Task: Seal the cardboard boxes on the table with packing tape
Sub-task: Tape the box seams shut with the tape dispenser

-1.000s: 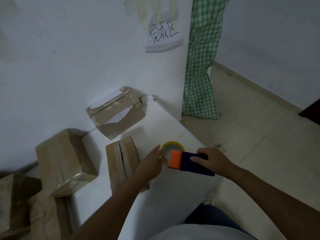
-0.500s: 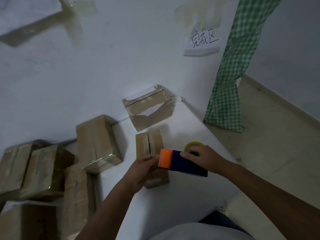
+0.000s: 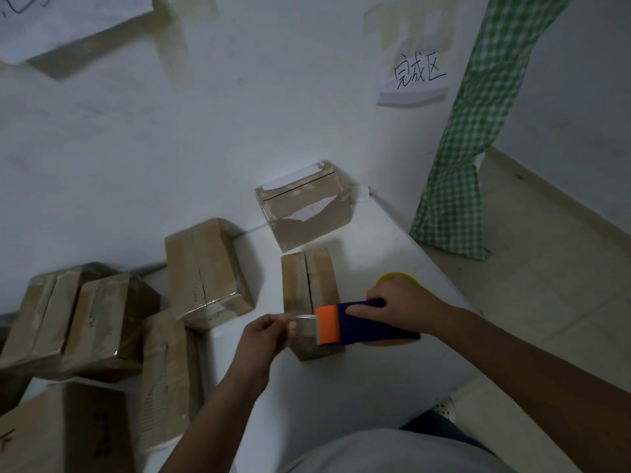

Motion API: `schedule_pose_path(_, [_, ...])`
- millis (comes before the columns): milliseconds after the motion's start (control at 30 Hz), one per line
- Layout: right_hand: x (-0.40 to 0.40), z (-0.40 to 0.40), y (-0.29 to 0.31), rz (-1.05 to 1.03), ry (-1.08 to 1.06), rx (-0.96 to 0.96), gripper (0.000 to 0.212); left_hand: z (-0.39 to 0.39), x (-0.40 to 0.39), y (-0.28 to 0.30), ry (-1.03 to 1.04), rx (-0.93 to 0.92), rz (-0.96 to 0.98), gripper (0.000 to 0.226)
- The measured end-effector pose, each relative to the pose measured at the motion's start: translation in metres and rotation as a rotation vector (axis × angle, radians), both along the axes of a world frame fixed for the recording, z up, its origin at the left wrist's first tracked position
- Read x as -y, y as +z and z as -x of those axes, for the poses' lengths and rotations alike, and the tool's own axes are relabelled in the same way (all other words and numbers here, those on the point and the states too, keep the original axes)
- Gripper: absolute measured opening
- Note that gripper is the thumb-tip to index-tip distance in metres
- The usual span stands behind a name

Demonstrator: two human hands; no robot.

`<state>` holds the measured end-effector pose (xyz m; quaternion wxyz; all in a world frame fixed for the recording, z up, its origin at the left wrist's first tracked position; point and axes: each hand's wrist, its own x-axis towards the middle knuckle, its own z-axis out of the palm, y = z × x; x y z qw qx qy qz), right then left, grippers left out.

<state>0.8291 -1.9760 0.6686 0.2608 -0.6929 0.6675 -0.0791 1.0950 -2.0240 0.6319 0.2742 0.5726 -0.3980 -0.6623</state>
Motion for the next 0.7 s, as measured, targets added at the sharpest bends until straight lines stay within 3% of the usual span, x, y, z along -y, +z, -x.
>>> schedule_pose_path(100, [-0.009, 0.028, -0.007, -0.079, -0.027, -0.006, 0.063, -0.034, 0.005, -0.013, 0.196, 0.057, -0.029, 0.014])
schedule_pose_path(233, [-0.013, 0.043, -0.015, -0.13, -0.03, -0.083, 0.073, -0.045, -0.01, -0.027, 0.15, 0.078, -0.092, 0.025])
schedule_pose_path(333, [-0.011, 0.046, -0.021, -0.095, -0.065, -0.091, 0.083, -0.035, -0.02, -0.03, 0.153, 0.165, 0.009, 0.025])
schedule_pose_path(467, [-0.008, 0.049, -0.021, 0.019, -0.087, -0.069, 0.075, -0.023, -0.025, -0.029, 0.271, 0.163, 0.082, 0.015])
schedule_pose_path(700, [-0.003, 0.05, -0.026, 0.012, -0.065, -0.138, 0.074, -0.016, -0.029, -0.036, 0.346, 0.204, 0.105, 0.012])
